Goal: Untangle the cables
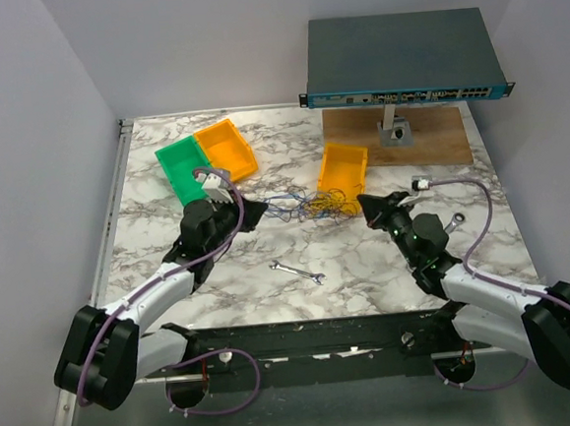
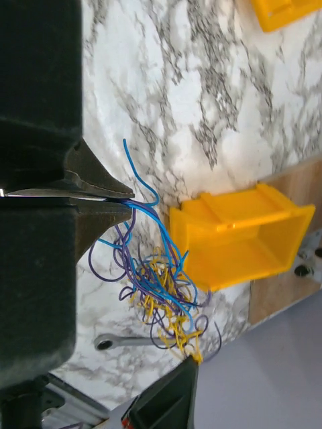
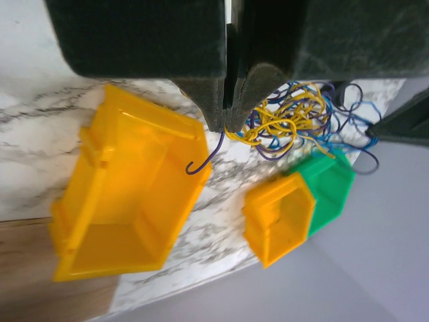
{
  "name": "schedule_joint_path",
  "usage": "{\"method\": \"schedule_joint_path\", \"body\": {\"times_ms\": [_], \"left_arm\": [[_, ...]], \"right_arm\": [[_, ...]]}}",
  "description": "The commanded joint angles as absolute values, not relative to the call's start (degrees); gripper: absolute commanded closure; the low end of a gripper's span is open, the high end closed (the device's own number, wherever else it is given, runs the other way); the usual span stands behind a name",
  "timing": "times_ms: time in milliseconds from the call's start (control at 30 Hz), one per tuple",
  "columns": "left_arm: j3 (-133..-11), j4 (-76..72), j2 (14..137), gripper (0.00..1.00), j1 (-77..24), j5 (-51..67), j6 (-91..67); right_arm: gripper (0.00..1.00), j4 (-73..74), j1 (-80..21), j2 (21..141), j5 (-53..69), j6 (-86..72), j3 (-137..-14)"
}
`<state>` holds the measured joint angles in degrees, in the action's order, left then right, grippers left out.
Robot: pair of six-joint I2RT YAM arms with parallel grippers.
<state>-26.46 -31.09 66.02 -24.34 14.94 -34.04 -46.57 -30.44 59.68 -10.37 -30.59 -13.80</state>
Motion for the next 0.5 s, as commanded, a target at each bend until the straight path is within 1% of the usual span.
{"method": "schedule_joint_path", "body": {"times_ms": [0, 167, 333, 467], "left_arm": [[-27.04, -21.89, 63.46, 1.00, -23.48, 0.70, -35.37], [-26.98, -15.89, 61.00, 1.00, -23.51, -10.98, -38.47], [-26.48, -5.61, 56.59, 1.00, -23.48, -27.90, -48.19], [-22.69, -8.38, 51.02, 1.00, -23.55, -32.12, -49.49]], "right_arm": [[0.99, -44.02, -30.47, 55.05, -27.59, -33.16, -11.27], [0.99, -42.33, -30.42, 52.15, -34.09, -35.55, -10.11], [0.99, -34.78, -30.42, 48.21, -45.75, -41.97, -9.98], [0.99, -32.63, -30.41, 46.09, -46.74, -42.73, -9.95]]}}
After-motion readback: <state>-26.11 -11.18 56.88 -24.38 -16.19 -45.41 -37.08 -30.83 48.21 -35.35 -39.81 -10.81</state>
